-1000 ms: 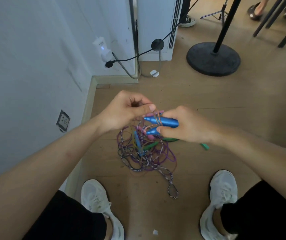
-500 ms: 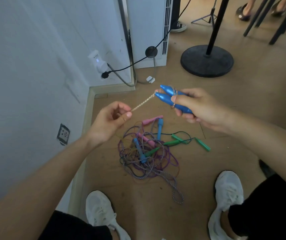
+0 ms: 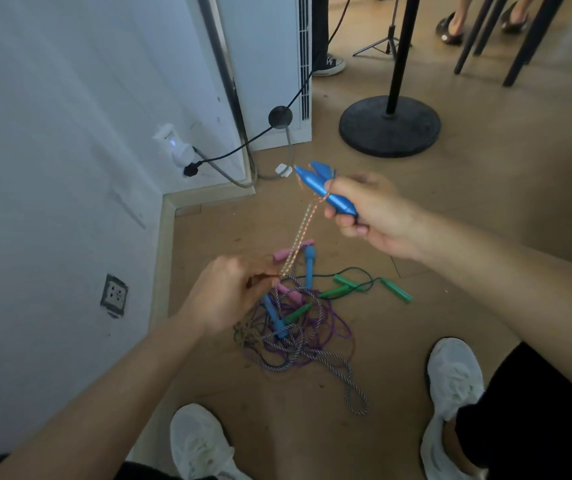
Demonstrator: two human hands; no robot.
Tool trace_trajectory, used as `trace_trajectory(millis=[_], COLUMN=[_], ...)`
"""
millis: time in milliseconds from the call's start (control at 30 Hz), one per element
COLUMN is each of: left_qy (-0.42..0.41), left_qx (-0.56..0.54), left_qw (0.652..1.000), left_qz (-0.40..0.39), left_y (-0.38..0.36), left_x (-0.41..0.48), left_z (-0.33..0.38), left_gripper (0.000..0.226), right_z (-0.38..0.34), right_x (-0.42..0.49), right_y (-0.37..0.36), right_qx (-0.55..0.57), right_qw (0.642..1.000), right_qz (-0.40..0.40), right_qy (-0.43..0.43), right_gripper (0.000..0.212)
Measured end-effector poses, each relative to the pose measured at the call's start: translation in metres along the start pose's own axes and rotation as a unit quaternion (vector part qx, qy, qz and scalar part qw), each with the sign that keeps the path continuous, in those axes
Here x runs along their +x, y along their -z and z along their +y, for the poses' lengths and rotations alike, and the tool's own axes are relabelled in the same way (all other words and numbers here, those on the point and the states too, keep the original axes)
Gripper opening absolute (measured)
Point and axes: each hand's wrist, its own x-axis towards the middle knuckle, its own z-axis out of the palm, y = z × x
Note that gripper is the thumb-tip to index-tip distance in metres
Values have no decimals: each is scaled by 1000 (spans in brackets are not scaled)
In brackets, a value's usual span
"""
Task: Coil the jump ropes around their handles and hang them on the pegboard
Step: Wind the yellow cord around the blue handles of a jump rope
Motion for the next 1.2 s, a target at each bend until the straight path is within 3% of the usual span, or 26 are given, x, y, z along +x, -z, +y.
trace_trajectory(millis=[67,167,300,367,633,800,933,1200], left_qy=[-28,-58,-67,-57,-2,89,138,132], left_qx=[-23,-51,-95,-113,-123,-204,-278,-289], left_qw=[999,996,993,992,986,965,947,947], left_qz=[-30,-49,-12,17,115,139,85,44], left_y=[1,8,22,29,30,24,16,20], left_x=[2,3,5,7,18,20,20,19], left_z=[7,15,24,28,12,-3,-10,-2], left_gripper=[12,15,13,13,16,11,10,7], right_z=[4,14,25,31,39,30,29,25], right_x=[2,4,3,2,-23,-37,-36,-33], right_y=[2,8,14,16,-1,-13,-9,-6], right_qx=[-78,-268,-434,-457,-371,-314,-240,-137], right_qw=[996,958,892,880,898,908,920,953], right_qz=[39,68,21,-24,-225,-258,-287,-265], right_qy=[25,76,121,127,74,105,116,60], right_gripper=[13,24,23,21,18,37,59,41])
